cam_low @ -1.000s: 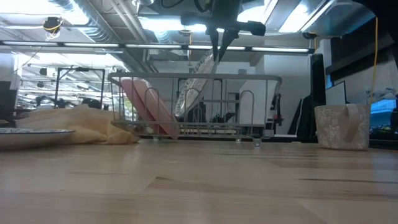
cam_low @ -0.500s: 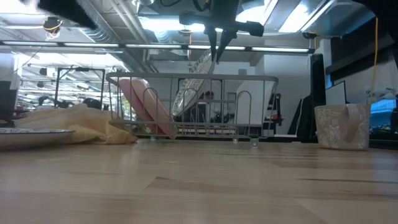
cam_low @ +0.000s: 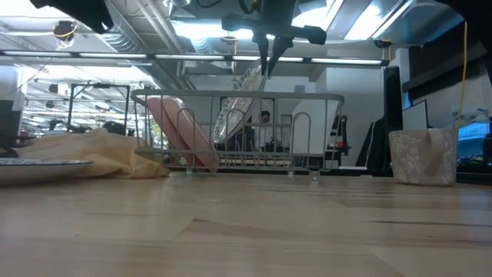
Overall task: Sort dishes
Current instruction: Put the white patterned plate in the dish rack
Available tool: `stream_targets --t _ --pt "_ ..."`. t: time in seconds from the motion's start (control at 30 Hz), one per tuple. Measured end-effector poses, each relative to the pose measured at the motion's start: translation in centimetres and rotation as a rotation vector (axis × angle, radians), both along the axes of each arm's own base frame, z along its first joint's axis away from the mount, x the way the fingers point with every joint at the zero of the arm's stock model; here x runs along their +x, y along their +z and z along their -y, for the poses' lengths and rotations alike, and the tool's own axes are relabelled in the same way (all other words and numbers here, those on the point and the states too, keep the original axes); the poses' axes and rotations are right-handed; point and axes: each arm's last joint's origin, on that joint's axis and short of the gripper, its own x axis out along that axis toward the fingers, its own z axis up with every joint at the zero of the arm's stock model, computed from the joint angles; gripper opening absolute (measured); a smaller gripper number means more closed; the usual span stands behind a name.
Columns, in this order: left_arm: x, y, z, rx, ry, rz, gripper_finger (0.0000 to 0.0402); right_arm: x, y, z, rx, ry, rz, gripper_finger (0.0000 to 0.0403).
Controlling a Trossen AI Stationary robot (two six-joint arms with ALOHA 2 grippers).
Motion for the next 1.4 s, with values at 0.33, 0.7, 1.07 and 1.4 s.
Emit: stream_targets --t 0.33,0.7,1.07,1.4 --pt "-4.0 3.4 -5.5 -0.196 0.048 0.368 0.0136 0.0 0.0 0.0 -0.004 0.0 -0.001 0.0017" --pt "0.2 -4.2 -6.7 -0.329 0.113 0.13 0.0136 0.0 0.0 0.0 0.0 0.001 0.002 0.0017" --pt "3.7 -6.6 -8.9 -0.347 0.113 0.168 0.0136 0.0 0.0 0.0 0.004 0.003 0.001 0.0017" --pt "3.0 -6.8 -9.5 -0.328 0.14 0.112 0.0136 0.0 0.0 0.0 0.003 0.007 -0.003 0.0017"
